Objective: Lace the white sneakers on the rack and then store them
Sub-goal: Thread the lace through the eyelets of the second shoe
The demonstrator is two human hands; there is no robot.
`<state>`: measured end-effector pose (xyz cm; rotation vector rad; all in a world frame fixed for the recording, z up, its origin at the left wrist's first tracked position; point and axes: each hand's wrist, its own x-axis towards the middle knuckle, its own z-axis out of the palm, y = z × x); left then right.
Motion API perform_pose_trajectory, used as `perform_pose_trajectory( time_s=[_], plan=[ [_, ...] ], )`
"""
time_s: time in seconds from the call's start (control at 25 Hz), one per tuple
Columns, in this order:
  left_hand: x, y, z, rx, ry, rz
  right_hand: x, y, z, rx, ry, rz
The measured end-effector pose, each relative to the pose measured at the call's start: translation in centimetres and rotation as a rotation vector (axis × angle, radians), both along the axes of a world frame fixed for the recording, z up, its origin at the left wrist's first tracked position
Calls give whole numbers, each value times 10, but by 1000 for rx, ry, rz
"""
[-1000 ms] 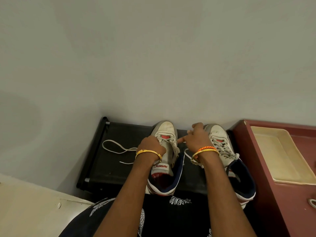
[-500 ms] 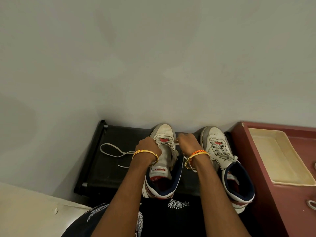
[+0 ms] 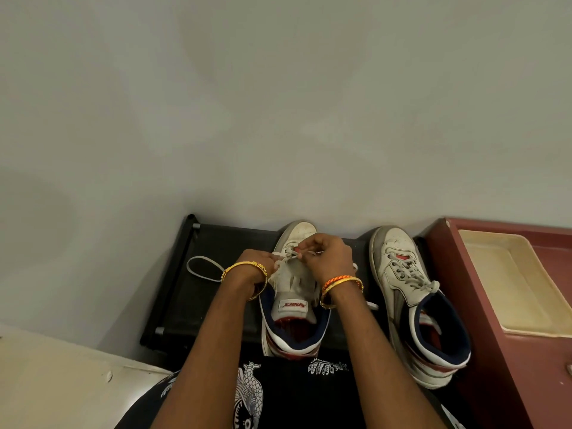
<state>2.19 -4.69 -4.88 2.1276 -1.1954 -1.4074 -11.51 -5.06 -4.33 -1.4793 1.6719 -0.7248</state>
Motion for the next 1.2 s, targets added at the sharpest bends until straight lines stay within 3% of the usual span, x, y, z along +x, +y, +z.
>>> perform_pose_trajectory(
  time_s=[0.84,1.0,1.2],
  plan=[
    [8,0,-8,35,91,36,26,0,-13,24,206,19],
    [6,2,-6,31,141,79,21,0,-11,144,158,-10],
    [9,0,-11,97,288,213,31,-1,-17,92,163,-56]
  ],
)
